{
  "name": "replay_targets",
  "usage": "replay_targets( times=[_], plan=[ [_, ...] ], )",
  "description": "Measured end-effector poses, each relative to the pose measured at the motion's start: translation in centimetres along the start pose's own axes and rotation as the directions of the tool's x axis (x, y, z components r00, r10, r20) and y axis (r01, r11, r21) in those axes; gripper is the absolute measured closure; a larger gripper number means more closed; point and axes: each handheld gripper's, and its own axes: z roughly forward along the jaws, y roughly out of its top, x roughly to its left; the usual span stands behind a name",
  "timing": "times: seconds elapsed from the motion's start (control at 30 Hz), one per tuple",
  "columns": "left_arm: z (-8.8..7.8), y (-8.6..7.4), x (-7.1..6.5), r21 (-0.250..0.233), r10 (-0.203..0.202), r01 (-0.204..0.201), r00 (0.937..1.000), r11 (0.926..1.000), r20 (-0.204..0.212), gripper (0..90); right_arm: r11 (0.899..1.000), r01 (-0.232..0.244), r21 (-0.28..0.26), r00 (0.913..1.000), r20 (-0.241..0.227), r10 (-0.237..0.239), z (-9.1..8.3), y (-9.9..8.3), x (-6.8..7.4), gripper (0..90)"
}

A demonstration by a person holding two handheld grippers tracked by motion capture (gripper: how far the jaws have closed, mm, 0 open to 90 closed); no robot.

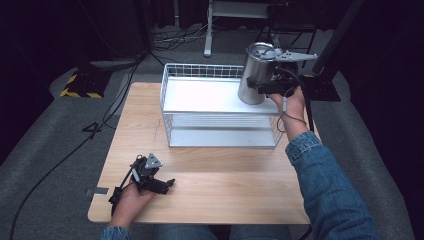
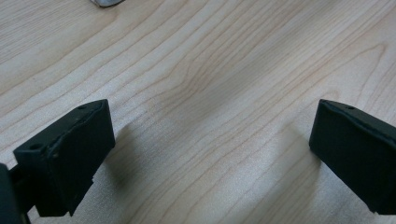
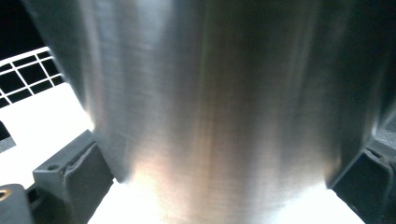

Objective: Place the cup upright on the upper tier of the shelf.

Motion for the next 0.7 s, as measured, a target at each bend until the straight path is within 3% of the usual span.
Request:
replay_targets(
  times=[0.13,0.27,0.43,0.7],
  plan=[
    [0.0,0.0,0.0,0.000,-0.001,0.001,1.0000,1.0000,0.000,0.6,1.000,-0.005,0.007,1.0000,0.002,0.005,0.0,0.2,0.0,1.4],
    [0.0,0.0,0.0,0.000,0.000,0.000,1.0000,1.0000,0.000,0.6,1.000,-0.013,-0.028,0.9999,0.004,0.013,-0.5,0.4,0.1,0.5],
    [0.0,0.0,-0.1,-0.002,-0.004,0.004,1.0000,1.0000,-0.003,0.7,1.000,-0.008,-0.010,0.9999,0.010,0.008,-1.1,0.5,0.4,0.0],
    [-0.1,-0.1,-0.1,0.000,-0.006,0.006,1.0000,1.0000,-0.002,0.8,1.000,0.008,-0.016,0.9999,0.006,-0.008,-3.0,0.4,0.9,0.1]
  ],
)
